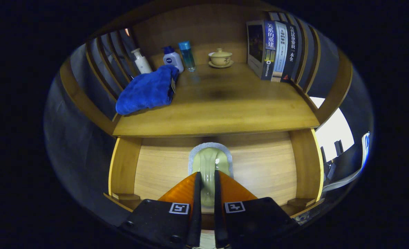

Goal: Pull open the drawer, take out the items inside it, and place them on the countertop above the cabinet.

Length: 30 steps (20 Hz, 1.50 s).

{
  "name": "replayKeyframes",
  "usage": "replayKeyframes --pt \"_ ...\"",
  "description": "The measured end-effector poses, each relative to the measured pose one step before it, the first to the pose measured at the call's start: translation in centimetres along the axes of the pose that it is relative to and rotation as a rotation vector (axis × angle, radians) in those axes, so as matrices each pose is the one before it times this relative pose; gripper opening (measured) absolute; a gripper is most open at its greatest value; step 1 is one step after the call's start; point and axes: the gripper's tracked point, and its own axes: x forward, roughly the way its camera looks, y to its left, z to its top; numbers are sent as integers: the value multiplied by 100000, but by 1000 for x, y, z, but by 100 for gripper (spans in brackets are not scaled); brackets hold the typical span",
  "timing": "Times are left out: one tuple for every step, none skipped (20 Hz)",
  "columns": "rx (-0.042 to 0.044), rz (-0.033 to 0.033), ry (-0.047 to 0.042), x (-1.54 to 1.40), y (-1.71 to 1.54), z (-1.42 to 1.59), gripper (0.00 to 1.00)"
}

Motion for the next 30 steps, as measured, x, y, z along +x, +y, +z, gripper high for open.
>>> replayKeyframes --pt "27 378 -875 -592 185 471 24" --pt "-368 672 -1150 -467 174 564 24" --pt "-1019 -339 -1183 -446 -27 521 24" --pt "-914 -709 -951 -455 -248 691 24" --pt "-305 -386 -421 -193 -77 554 24" --pt "392 464 -82 -149 179 553 24" --pt "404 580 -59 -240 216 514 24" --pt "-441 -180 -390 -138 20 674 24" --pt "-1022 -712 -562 -144 -183 735 24" --pt "-651 -502 -776 -5 -14 875 24" --pt "-47 -73 -825 106 74 690 24" --pt "430 123 -155 186 127 670 24" --pt "387 150 -303 113 120 630 24" --pt "-146 -301 -212 235 -17 597 24" --pt "-485 -584 -57 219 -141 515 24" --pt "13 -255 -158 363 -32 621 24" --pt "341 71 150 435 94 275 24" --pt "360 191 389 338 93 317 24" --pt "-9 -74 353 355 59 297 24" --pt "-264 -312 332 570 -37 353 24" --pt "-123 -200 345 426 8 322 24" --pt "-68 -70 424 497 0 354 24" --pt "179 -194 242 458 8 370 24" --pt "-104 -297 229 477 64 446 24" --pt "-13 -282 192 465 -52 327 24" --pt "-34 -228 206 475 40 539 24" --pt "266 -124 131 524 4 334 24" --pt "184 -242 67 472 44 536 24" --pt "-201 -389 -114 508 51 403 24" --pt "-483 -511 303 535 -20 316 24"
